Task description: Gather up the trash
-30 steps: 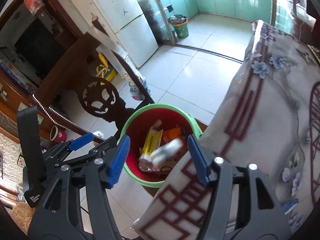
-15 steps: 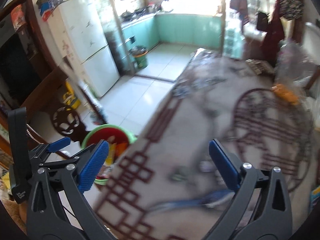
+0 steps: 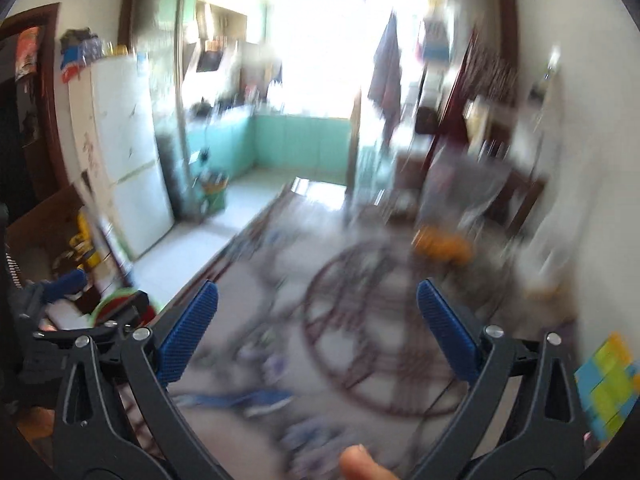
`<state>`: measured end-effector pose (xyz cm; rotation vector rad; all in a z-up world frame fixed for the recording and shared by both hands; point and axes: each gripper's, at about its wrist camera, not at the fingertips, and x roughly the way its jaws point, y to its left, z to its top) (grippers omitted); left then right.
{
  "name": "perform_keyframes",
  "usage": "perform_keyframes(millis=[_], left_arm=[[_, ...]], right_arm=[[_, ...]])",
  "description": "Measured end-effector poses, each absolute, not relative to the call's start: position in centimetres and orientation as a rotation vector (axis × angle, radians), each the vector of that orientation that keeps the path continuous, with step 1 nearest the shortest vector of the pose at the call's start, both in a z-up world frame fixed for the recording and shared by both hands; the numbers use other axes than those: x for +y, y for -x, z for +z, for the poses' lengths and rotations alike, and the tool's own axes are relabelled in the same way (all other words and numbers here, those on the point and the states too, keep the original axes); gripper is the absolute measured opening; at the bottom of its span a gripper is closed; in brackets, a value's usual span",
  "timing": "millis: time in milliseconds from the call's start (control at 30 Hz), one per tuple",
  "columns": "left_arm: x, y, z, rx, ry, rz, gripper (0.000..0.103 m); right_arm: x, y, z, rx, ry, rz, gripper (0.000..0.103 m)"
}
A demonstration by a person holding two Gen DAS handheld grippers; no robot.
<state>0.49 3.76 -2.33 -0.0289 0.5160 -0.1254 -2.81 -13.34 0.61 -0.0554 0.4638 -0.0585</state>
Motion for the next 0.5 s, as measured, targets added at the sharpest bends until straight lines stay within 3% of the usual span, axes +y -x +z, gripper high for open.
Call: perform_keyframes(millis=[100,300,500], left_arm=[[2.2,1.2,0.2,0.422,0.068,-0.143,0.095],[0.4,3.1,3.1,0.28,0.071,-0.108,0.095],[-0.3,3.6,3.3,0.281,0.113,-0.097,0.095]], right_arm=[[-14.2,5.0,2.0,0.342,0.113,-0.132,0.098],[-17.8,5.0,3.1,0.466,-0.036,-0.068,0.098],[-18.7,4.7,2.4,0.517,-0.046,-0.076,0.098]])
